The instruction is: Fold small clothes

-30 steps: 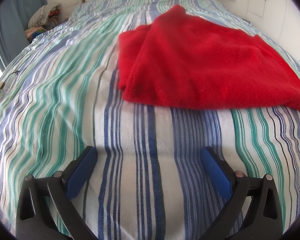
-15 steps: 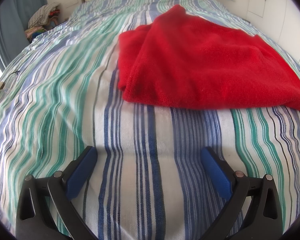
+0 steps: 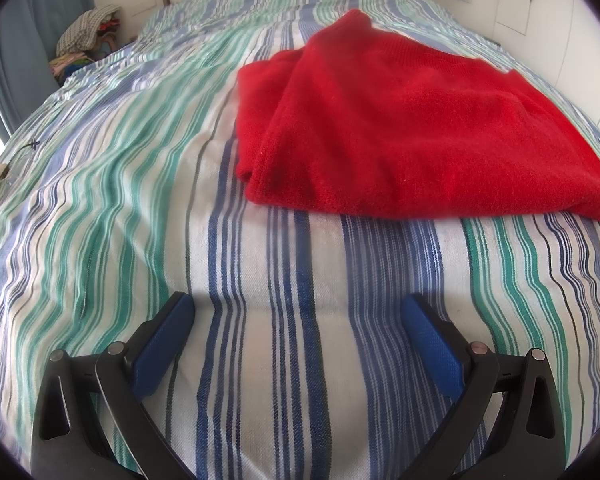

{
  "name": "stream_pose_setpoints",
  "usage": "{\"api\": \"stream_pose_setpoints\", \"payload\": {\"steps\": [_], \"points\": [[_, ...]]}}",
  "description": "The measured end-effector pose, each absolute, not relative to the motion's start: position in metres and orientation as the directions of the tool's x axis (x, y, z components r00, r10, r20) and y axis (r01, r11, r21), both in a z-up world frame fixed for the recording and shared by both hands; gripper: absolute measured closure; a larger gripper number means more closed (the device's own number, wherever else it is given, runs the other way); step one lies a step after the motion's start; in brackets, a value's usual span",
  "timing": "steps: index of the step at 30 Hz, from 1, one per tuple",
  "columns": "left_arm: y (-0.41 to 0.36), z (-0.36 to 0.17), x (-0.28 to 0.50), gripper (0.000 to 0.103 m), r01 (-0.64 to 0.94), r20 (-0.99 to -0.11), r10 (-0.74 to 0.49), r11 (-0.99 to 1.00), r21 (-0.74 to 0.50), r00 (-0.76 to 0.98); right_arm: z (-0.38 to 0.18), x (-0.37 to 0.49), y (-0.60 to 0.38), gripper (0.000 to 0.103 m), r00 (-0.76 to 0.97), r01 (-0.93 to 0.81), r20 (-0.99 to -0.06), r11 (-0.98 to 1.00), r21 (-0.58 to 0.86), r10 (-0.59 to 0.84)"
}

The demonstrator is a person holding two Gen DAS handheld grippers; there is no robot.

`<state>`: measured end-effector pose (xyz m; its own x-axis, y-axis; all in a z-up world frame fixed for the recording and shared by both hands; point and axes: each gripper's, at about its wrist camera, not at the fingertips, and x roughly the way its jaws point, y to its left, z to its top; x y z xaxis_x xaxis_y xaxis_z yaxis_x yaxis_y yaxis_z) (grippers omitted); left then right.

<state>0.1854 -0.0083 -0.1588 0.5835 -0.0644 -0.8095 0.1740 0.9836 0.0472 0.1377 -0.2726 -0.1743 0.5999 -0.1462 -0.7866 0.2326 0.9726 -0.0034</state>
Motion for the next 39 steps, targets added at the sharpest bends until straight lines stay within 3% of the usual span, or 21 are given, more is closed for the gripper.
{"api": "stream_pose_setpoints", "payload": {"steps": [39], "points": [[-0.0106, -0.1589, 0.1854, 0.000, 0.172, -0.809, -0.055, 0.983, 0.058, 0.585, -0.1753, 0.1439, -0.2698, 0.000, 0.580, 0.228, -0.798, 0.973, -0.037, -0.166]]}}
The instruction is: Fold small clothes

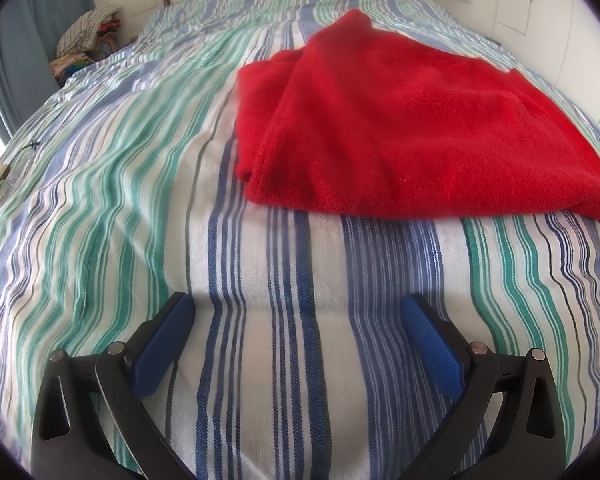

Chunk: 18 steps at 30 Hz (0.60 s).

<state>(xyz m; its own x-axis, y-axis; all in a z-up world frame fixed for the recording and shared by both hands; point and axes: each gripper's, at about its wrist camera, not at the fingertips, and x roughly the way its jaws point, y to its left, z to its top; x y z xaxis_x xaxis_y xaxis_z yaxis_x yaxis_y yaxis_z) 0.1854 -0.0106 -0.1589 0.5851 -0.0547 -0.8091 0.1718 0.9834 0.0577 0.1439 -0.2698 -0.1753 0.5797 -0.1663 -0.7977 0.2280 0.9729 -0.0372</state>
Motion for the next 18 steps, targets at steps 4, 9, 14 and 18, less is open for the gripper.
{"api": "stream_pose_setpoints", "payload": {"steps": [4, 9, 14, 18], "points": [[-0.012, -0.160, 0.186, 0.000, 0.172, -0.808, -0.053, 0.983, 0.061, 0.587, -0.175, 0.145, -0.274, 0.000, 0.580, 0.222, -0.802, 0.975, -0.011, -0.141], [0.000, -0.136, 0.181, 0.002, 0.201, -0.868, -0.132, 0.979, -0.038, 0.479, -0.158, 0.143, -0.295, 0.002, 0.530, 0.129, -0.847, 0.983, 0.133, 0.045], [0.025, -0.088, 0.146, 0.001, 0.266, -0.739, -0.368, 0.929, -0.259, 0.564, -0.082, 0.169, -0.368, 0.008, 0.672, 0.184, -0.709, 0.878, 0.441, 0.216], [0.028, -0.095, 0.130, 0.001, 0.287, -0.678, -0.363, 0.931, -0.227, 0.639, -0.083, 0.242, -0.402, 0.010, 0.614, 0.230, -0.708, 0.779, 0.584, 0.349]]}}
